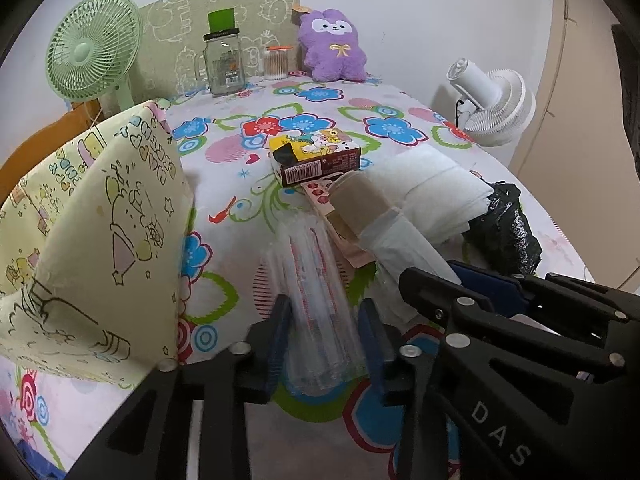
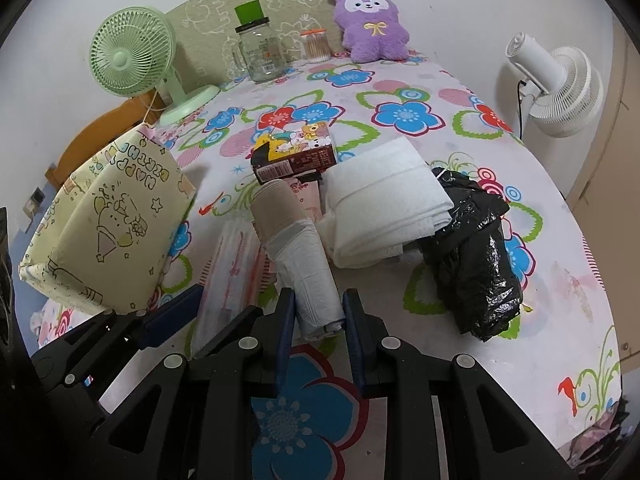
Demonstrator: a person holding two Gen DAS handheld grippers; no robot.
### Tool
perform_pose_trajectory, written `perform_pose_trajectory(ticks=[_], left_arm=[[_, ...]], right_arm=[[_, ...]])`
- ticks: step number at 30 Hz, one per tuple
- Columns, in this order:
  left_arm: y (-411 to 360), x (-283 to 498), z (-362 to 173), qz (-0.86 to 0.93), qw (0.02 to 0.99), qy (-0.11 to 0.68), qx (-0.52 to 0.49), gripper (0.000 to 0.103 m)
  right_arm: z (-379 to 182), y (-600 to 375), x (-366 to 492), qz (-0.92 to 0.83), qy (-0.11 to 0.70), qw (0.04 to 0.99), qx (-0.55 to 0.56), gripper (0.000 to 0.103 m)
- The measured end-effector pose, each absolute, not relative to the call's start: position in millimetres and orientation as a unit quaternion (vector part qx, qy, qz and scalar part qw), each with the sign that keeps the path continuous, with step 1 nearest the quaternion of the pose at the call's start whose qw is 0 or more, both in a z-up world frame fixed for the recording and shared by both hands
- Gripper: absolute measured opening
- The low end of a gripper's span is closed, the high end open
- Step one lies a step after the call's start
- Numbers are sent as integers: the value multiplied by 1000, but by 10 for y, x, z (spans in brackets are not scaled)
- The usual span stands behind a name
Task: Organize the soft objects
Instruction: 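Grasp the clear straw pack with the left tool while the right tool lifts the cloth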
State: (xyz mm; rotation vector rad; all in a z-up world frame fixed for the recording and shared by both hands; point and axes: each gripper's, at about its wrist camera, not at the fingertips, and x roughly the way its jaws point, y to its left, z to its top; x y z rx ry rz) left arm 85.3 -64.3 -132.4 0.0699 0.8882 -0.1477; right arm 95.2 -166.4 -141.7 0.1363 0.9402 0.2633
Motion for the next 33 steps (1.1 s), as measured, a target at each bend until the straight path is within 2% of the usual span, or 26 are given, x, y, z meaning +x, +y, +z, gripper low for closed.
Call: perform_pose_trajectory(ticks=[3,7,33], left_arm=[[-629,854,-1293,-74,900,429,30,21],[-614,854,-1244,-78,900,428,24,18],[-697,722,-391,-75,933,350,36,17]], right_arm=[[-1394,-1663,948,129,448,882,66,27],[-1336,-1643,939,131,443,885,63,27],[-451,-1769,761,113,361,923,61,27]])
